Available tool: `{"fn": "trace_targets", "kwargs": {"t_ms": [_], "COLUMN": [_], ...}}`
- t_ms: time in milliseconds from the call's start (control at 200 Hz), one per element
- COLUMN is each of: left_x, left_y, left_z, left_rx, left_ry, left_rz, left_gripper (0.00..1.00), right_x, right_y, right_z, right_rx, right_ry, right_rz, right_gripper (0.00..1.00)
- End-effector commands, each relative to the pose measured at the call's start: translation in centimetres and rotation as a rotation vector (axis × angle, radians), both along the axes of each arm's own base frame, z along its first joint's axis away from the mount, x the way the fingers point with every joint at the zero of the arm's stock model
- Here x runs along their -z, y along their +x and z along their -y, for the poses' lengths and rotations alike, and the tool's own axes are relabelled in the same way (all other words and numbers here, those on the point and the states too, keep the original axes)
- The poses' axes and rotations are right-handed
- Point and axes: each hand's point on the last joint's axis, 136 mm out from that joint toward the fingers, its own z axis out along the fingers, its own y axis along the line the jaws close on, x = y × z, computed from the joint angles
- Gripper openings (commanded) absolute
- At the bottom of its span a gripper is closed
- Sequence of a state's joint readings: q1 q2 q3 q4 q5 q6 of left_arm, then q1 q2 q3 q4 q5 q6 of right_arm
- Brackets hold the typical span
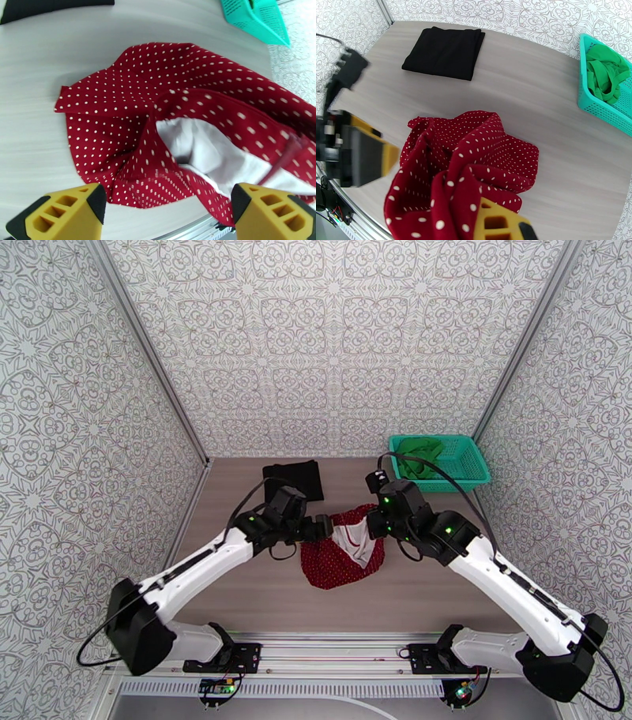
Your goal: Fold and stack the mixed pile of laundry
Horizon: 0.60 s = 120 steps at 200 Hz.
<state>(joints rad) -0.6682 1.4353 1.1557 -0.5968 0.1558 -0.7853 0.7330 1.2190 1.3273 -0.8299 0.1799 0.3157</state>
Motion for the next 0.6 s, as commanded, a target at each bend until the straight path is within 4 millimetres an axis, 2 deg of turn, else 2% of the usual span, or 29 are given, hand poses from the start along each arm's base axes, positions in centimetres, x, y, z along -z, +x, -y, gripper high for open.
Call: {"fn": "trace_targets", "kwargs": {"t_ms": [0,210,340,595], "left_x": [-0.3,2.5,4.0,5.0], "left_y": [1.0,0.2,-0.5,0.8], "left_z": [1.4,2.5,2.7,2.7], "left_rx": [0.008,0.038,0.048,0.03], "left_ry": [-0.051,-0.04,-0.023,0.002], "left_rz": [-0.003,-0.076,-0.107,-0.106], "left_gripper": [0.88,0.81,0.8,0.79], "right_x": [-0.3,0.1,0.0,-0.2], "right_y": [-0.3,-0.4,-0.4,-0.7], "right_z": [-0.2,-0.1,-0.1,0.1], "right_rx": [-0.004,-0.004,-0.003,-0.003], "right_ry": [0.049,0.051,0.05,0.061], "right_rz": [0.005,0.003,0.006,0.008], "right_gripper": [0.0,0.0,0.0,0.0]}}
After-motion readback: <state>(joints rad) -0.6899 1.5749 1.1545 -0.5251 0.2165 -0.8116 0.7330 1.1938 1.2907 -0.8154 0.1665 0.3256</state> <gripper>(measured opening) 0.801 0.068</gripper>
